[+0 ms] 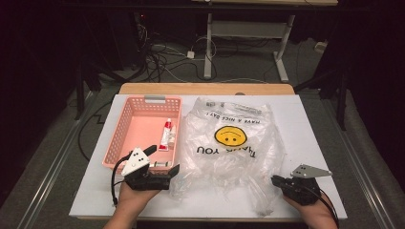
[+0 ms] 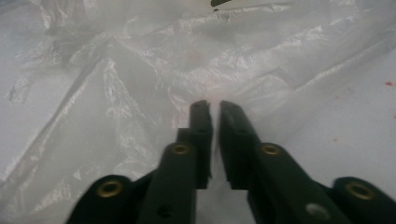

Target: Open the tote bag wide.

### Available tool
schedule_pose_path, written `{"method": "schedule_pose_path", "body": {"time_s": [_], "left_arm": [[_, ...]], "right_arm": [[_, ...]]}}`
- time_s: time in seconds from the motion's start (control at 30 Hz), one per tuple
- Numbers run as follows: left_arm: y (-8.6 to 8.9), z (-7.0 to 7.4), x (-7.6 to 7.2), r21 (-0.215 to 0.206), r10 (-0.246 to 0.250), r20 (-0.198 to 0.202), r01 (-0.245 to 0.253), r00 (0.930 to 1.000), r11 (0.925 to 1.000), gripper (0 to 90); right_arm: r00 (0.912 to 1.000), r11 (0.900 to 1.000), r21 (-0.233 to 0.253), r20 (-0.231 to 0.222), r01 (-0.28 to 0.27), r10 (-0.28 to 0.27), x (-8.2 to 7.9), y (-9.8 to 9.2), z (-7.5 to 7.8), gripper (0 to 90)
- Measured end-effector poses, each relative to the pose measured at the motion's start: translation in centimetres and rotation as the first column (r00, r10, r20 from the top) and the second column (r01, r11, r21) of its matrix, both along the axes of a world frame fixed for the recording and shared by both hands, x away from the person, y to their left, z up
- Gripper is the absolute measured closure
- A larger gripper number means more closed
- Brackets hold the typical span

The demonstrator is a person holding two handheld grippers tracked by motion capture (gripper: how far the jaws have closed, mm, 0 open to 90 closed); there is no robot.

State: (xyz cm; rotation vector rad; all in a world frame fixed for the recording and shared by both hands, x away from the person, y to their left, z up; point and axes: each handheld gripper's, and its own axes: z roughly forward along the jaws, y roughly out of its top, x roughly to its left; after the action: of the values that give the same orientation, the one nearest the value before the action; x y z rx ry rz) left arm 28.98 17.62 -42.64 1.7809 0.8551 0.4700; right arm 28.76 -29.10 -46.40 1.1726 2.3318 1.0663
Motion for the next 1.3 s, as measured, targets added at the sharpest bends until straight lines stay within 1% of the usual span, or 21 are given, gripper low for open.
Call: {"method": "schedule_pose_path", "body": {"time_s": [0.1, 0.13, 0.2, 0.3, 0.4, 0.47, 0.53, 0.67, 0.77, 0.8, 0.87, 0.9, 0.93, 0.97, 1.0, 1.13, 1.17, 1.2, 1.23, 1.27, 1.3], "left_arm": [[0.0, 0.2, 0.1, 0.023, 0.006, -0.012, -0.006, 0.9999, 0.9997, 0.0], [0.0, 0.2, 0.1, 0.022, 0.016, -0.018, -0.015, 0.9997, 0.9996, 0.0], [0.1, 0.2, 0.0, 0.004, 0.01, -0.031, -0.01, 0.9995, 0.9999, 0.0], [0.0, 0.1, 0.1, 0.02, -0.005, -0.046, 0.005, 0.9989, 0.9998, 0.0], [-0.1, 0.1, 0.2, 0.034, -0.005, -0.06, 0.007, 0.9982, 0.9994, 0.0], [-0.1, 0.3, 0.2, 0.046, -0.003, -0.062, 0.006, 0.9981, 0.9989, 0.0], [-0.2, 0.3, 0.4, 0.086, 0.018, -0.062, -0.013, 0.9979, 0.9962, 0.0], [0.1, 0.2, 0.5, 0.075, 0.012, -0.071, -0.006, 0.9974, 0.9971, 0.0], [0.2, 0.2, 0.1, 0.074, 0.002, -0.02, -0.001, 0.9998, 0.9973, 0.0], [0.2, 0.2, 0.1, 0.075, 0.006, -0.017, -0.005, 0.9998, 0.9972, 0.0], [0.2, 0.2, 0.1, 0.071, -0.004, -0.029, 0.006, 0.9996, 0.9975, 0.0], [0.2, 0.3, 0.2, 0.065, -0.005, -0.041, 0.008, 0.9992, 0.9979, 0.0], [0.2, 0.3, 0.2, 0.065, -0.005, -0.041, 0.008, 0.9992, 0.9979, 0.0], [0.4, 0.3, 0.2, 0.047, -0.028, -0.051, 0.03, 0.9983, 0.9984, 0.0], [0.5, 0.3, 0.2, 0.048, -0.027, -0.05, 0.029, 0.9984, 0.9984, 0.0], [0.3, 0.4, -0.2, 0.047, -0.048, -0.018, 0.048, 0.9987, 0.9977, 0.0], [0.3, 0.4, -0.2, 0.047, -0.048, -0.018, 0.048, 0.9987, 0.9977, 0.0], [0.1, 0.4, -0.3, 0.058, -0.057, 0.006, 0.057, 0.9984, 0.9967, 0.0], [0.0, 0.4, -0.4, 0.068, -0.057, 0.016, 0.056, 0.9982, 0.9962, 0.0], [-0.1, 0.4, -0.5, 0.079, -0.06, 0.02, 0.058, 0.998, 0.9952, 0.0], [-0.1, 0.4, -0.5, 0.079, -0.06, 0.02, 0.058, 0.998, 0.9952, 0.0]], "right_arm": [[0.999, 0.999, 0.032, 0.033, 0.029, -0.03, 0.0, -0.5, 0.8, 68.6], [0.9977, 0.998, 0.045, 0.053, 0.039, -0.042, 0.1, -0.8, 1.2, 66.5], [0.9932, 0.996, 0.061, 0.088, 0.071, -0.076, 0.3, -1.2, 2.2, 63.6], [0.9854, 0.992, 0.072, 0.129, 0.102, -0.111, 2.0, -1.7, 3.4, 61.2], [0.9806, 0.991, 0.04, 0.145, 0.127, -0.132, 4.7, -1.8, 4.0, 59.7], [0.9783, 0.988, 0.042, 0.137, 0.151, -0.155, 6.9, -2.0, 3.9, 59.7], [0.9767, 0.983, 0.054, 0.115, 0.176, -0.181, 9.0, -2.3, 3.7, 59.7], [0.9688, 0.972, 0.034, 0.085, 0.231, -0.233, 12.7, -2.6, 3.0, 59.8], [0.9657, 0.968, 0.031, 0.061, 0.251, -0.252, 15.1, -2.6, 2.7, 59.8], [0.9651, 0.967, 0.024, 0.058, 0.254, -0.255, 15.8, -2.6, 2.6, 59.8], [0.966, 0.967, 0.027, 0.038, 0.255, -0.256, 17.1, -2.5, 2.4, 58.8], [0.9654, 0.966, 0.02, 0.034, 0.258, -0.259, 17.7, -2.4, 2.3, 58.6], [0.9654, 0.966, 0.02, 0.034, 0.258, -0.259, 17.7, -2.4, 2.3, 58.6], [0.965, 0.965, 0.021, 0.012, 0.262, -0.262, 18.7, -2.3, 2.0, 57.1], [0.964, 0.964, 0.014, 0.002, 0.266, -0.266, 19.2, -2.3, 1.8, 56.6], [0.9643, 0.965, 0.005, -0.039, 0.262, -0.262, 20.7, -2.0, 1.1, 57.0], [0.9634, 0.964, -0.009, -0.04, 0.265, -0.265, 21.0, -1.8, 0.9, 58.2], [0.9621, 0.963, -0.017, -0.041, 0.269, -0.269, 21.3, -1.6, 0.8, 59.0], [0.9609, 0.962, -0.01, -0.049, 0.272, -0.272, 21.5, -1.6, 0.6, 59.9], [0.9573, 0.959, -0.013, -0.059, 0.283, -0.283, 21.7, -1.6, 0.5, 61.8], [0.9573, 0.959, -0.013, -0.059, 0.283, -0.283, 21.7, -1.6, 0.5, 61.8]]}}
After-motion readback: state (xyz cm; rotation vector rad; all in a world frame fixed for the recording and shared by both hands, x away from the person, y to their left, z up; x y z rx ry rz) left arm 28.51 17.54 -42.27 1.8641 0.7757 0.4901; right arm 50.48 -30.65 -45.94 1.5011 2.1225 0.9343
